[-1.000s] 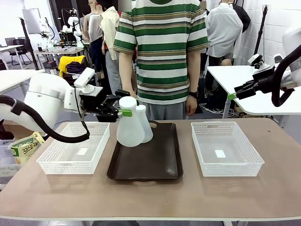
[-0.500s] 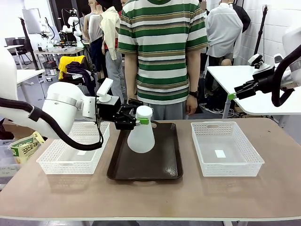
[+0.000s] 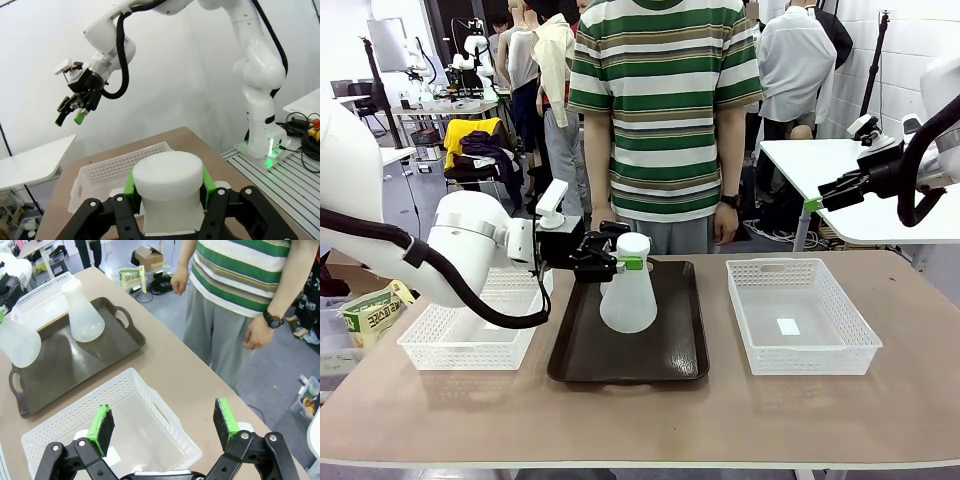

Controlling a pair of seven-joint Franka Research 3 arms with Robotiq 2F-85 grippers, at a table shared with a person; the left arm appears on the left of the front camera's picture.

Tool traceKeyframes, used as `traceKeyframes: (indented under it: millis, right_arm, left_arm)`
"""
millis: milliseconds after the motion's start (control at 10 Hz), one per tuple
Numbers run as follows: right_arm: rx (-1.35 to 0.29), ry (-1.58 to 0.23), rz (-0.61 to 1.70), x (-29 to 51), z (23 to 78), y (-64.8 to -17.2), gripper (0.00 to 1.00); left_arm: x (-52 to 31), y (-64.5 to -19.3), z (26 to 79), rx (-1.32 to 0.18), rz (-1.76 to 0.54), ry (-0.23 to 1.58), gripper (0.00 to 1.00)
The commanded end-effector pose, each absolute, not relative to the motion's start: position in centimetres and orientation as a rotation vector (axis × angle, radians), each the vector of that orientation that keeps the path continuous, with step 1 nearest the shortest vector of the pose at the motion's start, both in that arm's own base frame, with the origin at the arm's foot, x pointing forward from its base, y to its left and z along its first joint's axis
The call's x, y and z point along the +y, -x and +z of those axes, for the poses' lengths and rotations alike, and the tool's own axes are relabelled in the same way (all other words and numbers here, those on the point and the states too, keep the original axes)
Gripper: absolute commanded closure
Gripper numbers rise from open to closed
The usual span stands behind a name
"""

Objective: Prepare the laboratory tools.
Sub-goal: Place the picked Big flask upright in the Handle tray as directed by the person.

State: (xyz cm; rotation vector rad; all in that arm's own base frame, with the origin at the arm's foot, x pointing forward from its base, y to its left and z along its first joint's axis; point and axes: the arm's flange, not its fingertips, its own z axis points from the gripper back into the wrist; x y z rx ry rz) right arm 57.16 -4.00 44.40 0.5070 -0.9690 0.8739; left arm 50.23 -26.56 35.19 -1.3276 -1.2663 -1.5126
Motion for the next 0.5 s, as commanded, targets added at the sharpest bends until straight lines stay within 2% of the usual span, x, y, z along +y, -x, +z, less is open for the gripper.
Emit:
traceKeyframes:
  millis: [0, 400]
  right_arm:
    - [-0.957, -0.504, 0.876, -4.1, 44.4, -57.0, 0.0]
    - [-0.957, -0.504, 0.876, -4.1, 44.4, -57.0, 0.0]
  left_arm:
    - [-26.9, -51.4, 34.3, -1.267, -1.429, 1.353, 1.0]
    - [-26.1, -51.9, 30.7, -1.215, -1.348, 1.363, 1.0]
